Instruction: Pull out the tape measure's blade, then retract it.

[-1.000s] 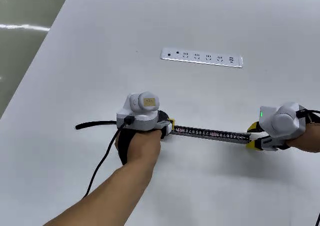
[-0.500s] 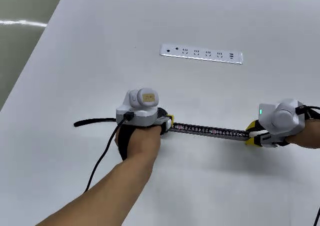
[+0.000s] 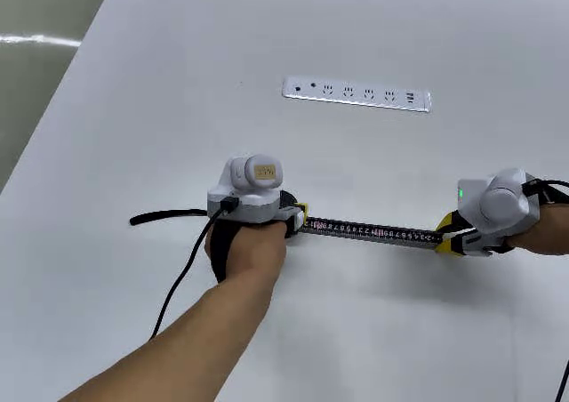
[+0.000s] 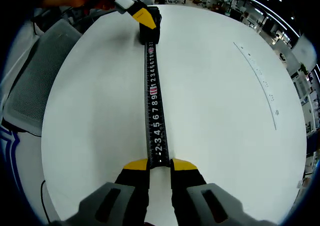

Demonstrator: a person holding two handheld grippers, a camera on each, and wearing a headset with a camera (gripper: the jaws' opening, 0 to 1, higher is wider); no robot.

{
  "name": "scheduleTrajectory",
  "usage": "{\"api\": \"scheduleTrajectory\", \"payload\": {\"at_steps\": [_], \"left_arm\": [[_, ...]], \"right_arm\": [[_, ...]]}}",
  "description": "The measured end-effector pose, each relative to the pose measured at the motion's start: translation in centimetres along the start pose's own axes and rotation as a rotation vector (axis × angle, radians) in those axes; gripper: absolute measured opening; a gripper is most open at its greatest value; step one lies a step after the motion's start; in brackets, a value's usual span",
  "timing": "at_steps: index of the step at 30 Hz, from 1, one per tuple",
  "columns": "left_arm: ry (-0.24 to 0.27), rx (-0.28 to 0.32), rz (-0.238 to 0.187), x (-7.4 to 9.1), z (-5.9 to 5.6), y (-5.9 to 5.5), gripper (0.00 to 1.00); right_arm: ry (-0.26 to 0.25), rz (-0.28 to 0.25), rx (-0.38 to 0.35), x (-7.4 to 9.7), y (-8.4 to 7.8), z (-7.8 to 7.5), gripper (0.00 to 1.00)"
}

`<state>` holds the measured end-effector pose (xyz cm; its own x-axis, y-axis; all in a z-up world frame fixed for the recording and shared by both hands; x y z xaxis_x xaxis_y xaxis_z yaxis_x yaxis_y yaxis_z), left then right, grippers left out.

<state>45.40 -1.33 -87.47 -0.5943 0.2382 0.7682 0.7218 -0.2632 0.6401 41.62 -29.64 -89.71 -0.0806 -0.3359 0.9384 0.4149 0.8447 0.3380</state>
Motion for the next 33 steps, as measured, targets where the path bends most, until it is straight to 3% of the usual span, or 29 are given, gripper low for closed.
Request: {"api": "scheduleTrajectory", "payload": {"at_steps": [17, 33], "left_arm": [[-0.005, -0.036, 0.001, 0.12, -0.01, -0.01, 0.59], [-0.006, -0.043, -0.006, 0.08, 0.04, 0.1, 0.58]], "right_arm": [[0.005, 0.028, 0.006, 0.0, 0.05, 0.0, 0.14], [0.003, 0.004, -0.007, -0.24, 0.76, -0.02, 0.14]]}}
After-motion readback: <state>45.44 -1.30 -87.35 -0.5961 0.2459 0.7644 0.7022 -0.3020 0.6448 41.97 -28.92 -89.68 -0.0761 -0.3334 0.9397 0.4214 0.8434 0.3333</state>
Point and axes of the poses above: the centre of the closed fingertips' face, and the gripper's own axes: x roughly backward along the fingers, z roughly to its left, y roughly out of its top, the point moved 4 cm from there along x, roughly backward along the fingers, and after that the axes turned 14 degrees about -x, right-handed, at the moved point
